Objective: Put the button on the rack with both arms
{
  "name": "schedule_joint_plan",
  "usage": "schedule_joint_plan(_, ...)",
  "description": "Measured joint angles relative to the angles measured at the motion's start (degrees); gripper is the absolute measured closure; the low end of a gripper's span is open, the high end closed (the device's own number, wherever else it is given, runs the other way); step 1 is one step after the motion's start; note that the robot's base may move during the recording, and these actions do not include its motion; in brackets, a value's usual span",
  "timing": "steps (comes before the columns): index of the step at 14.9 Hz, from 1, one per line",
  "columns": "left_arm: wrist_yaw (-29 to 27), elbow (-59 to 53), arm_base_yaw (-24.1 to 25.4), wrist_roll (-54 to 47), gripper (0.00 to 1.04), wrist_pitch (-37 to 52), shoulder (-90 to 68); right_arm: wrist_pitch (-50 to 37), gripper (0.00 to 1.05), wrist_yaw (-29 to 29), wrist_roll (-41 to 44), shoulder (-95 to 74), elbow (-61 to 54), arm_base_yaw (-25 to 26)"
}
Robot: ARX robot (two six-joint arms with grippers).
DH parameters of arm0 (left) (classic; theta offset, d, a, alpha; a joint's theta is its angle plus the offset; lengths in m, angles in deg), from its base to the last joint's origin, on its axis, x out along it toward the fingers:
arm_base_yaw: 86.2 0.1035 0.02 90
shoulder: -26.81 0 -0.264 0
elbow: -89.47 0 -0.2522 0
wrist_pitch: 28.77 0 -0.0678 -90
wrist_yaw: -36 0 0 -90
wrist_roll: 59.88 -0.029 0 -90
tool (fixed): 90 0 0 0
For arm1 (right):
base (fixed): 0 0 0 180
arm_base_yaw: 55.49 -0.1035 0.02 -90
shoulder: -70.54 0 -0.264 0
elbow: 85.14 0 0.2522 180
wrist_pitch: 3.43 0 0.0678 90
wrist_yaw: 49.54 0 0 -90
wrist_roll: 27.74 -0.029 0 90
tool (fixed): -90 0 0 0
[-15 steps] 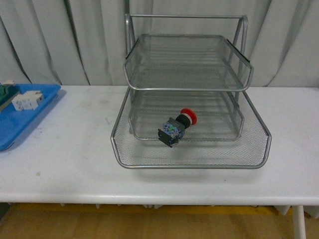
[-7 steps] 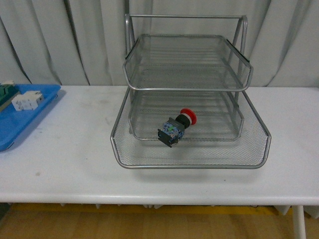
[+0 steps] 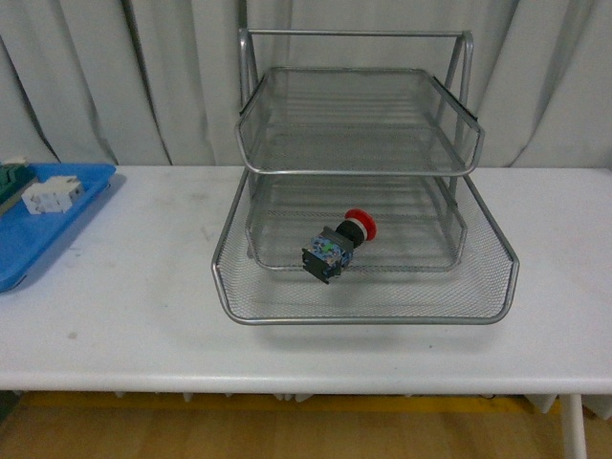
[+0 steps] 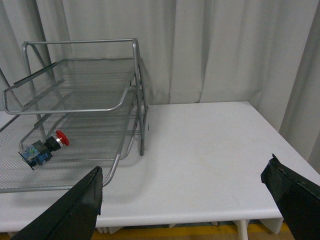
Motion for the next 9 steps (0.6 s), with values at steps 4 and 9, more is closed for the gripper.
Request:
schedule_joint_plan(4,0.02,0.0,0.0,0.02,0.71,0.31,0.0,0.04,0.06,0.0,0.0,0.0,0.0,0.0)
schedule_joint_plan(9,0.02,0.0,0.0,0.04,0.08,0.35,0.0,-8.96,0.06,6.23,2.71,-41.05,11.52,-2.67)
